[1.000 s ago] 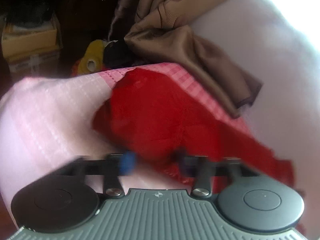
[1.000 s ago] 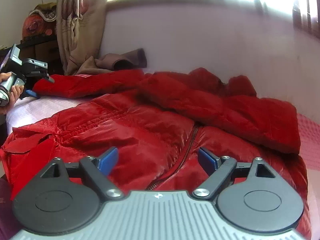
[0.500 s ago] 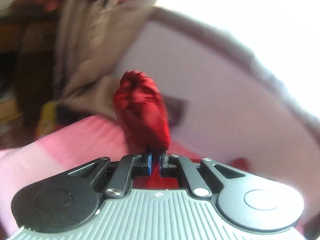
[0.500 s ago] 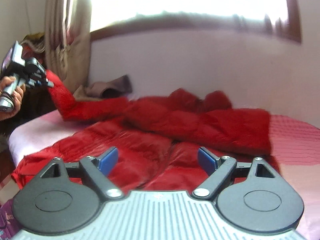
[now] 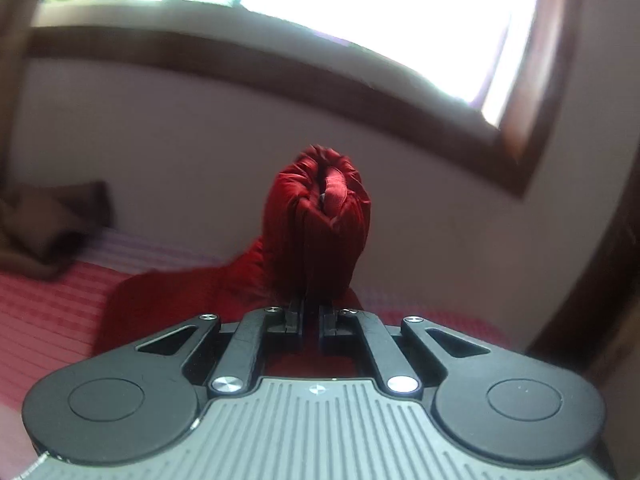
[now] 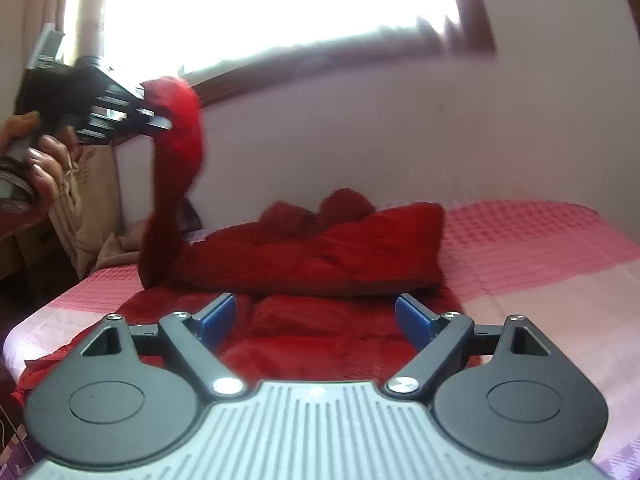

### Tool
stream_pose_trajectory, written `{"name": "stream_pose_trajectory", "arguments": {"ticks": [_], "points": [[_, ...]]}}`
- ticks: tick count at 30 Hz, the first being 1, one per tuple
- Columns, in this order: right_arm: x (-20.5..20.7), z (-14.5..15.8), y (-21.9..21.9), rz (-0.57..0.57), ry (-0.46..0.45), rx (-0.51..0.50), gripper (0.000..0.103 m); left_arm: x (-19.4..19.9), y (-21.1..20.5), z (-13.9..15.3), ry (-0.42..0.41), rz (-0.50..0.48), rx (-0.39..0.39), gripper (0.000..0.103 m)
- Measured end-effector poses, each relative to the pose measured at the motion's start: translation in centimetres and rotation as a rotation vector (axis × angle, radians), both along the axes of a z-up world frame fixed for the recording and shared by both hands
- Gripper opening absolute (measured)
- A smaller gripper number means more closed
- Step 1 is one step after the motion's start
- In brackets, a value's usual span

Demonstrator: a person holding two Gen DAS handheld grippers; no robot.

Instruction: Fold large clothes

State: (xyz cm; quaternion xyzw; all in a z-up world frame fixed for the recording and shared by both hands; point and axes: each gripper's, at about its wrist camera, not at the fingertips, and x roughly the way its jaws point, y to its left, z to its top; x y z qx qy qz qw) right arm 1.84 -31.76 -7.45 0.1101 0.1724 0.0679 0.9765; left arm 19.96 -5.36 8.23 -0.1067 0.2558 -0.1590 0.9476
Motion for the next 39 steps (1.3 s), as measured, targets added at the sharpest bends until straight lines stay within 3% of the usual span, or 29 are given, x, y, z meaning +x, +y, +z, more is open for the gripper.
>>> {"name": "stream_pose_trajectory", "arguments": {"ticks": [9, 12, 13, 14, 16, 17, 19, 24, 28, 32, 39], "points": [[-1.5, -1.8, -3.7, -0.051, 0.021, 0.082, 0.087, 3.9, -8.3, -9.4, 0.129, -0.131, 0.132, 0.009], [-1.7, -2.3, -4.4, -0.06, 0.035, 0.101, 0.087, 4.9, -9.6, -11.7, 0.136, -0.17, 0.166, 0.03], [-1.7, -2.5, -4.6, -0.063, 0.038, 0.109, 0.087, 5.4, -9.6, -12.2, 0.144, -0.176, 0.177, 0.047], [-1.7, -2.6, -4.8, -0.065, 0.042, 0.116, 0.087, 5.6, -9.8, -12.7, 0.145, -0.187, 0.185, 0.071], [-1.9, -2.7, -5.1, -0.069, 0.048, 0.127, 0.087, 6.2, -10.0, -13.3, 0.126, -0.189, 0.186, 0.096], [-2.1, -2.7, -5.2, -0.071, 0.048, 0.128, 0.087, 5.8, -9.9, -13.2, 0.107, -0.186, 0.177, 0.101], [-2.4, -2.5, -5.2, -0.072, 0.047, 0.122, 0.087, 4.1, -9.0, -12.2, 0.085, -0.209, 0.152, 0.103], [-3.9, -2.7, -6.0, -0.066, 0.096, 0.143, 0.087, 1.0, -3.5, -10.8, 0.149, -0.216, 0.075, 0.103], [-6.2, -4.0, -6.9, -0.062, 0.15, 0.202, 0.087, -2.9, 2.0, -10.6, 0.162, -0.186, 0.097, 0.103], [-7.7, -5.2, -7.5, -0.058, 0.205, 0.281, 0.087, -6.5, 7.1, -11.5, 0.195, -0.115, 0.109, 0.103], [-9.4, -6.3, -6.2, -0.008, 0.257, 0.358, 0.087, -11.7, 15.3, -14.2, 0.295, 0.096, 0.0, 0.103]]}}
